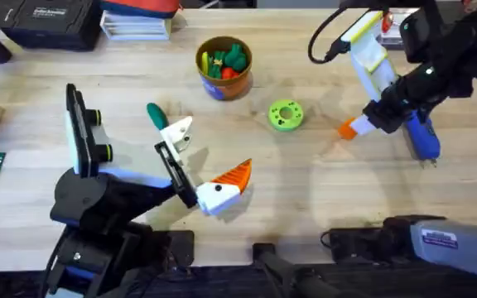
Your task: Pick up the gripper from the table and insert it into the empty holder that is missing its gripper. Then pick up a screw, insert it into the mounting hole, and use the screwdriver to tighten it. Finally, clean up the table by picking up the vegetable and placing it into the bucket.
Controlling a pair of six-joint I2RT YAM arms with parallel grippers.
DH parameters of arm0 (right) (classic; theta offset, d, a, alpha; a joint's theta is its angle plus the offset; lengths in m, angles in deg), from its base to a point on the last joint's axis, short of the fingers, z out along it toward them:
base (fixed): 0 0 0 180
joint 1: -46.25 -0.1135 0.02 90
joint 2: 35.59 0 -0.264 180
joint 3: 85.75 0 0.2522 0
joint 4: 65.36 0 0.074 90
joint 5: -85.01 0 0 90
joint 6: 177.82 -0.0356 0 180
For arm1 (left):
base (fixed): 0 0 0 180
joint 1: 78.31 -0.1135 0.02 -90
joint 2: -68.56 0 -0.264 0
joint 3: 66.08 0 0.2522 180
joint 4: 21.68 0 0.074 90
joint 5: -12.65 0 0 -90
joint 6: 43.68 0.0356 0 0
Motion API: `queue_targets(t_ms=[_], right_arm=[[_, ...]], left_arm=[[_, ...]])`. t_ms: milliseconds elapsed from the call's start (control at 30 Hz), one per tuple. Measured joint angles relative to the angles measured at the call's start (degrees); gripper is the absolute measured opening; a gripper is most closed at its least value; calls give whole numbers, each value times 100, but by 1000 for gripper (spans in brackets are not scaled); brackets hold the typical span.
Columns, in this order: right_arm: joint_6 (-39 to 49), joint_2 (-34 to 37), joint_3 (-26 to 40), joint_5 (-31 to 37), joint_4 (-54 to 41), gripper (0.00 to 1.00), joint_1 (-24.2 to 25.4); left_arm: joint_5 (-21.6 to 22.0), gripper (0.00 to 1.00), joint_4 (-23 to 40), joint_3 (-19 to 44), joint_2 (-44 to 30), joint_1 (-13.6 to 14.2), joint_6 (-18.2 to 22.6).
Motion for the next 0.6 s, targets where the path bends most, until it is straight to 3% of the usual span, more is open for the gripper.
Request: queue_targets(t_ms=[67, 200, 400, 500, 600], right_arm=[[-24, -2, 0, 8, 6, 12, -23], [-153, -459, 0, 22, 8, 8, -242], [-652, -1923, 27, -202, -200, 8, -270], [-853, -2640, 33, -742, -333, 8, -73], [-1180, -3082, -29, -1750, -55, 8, 224]], left_arm=[[0, 987, 0, 0, -2, 0, 0], [0, 986, 0, 0, -2, 0, 0], [0, 986, 0, 0, -2, 0, 0], [0, 986, 0, 0, -2, 0, 0], [0, 985, 0, 0, -1, 0, 0]])
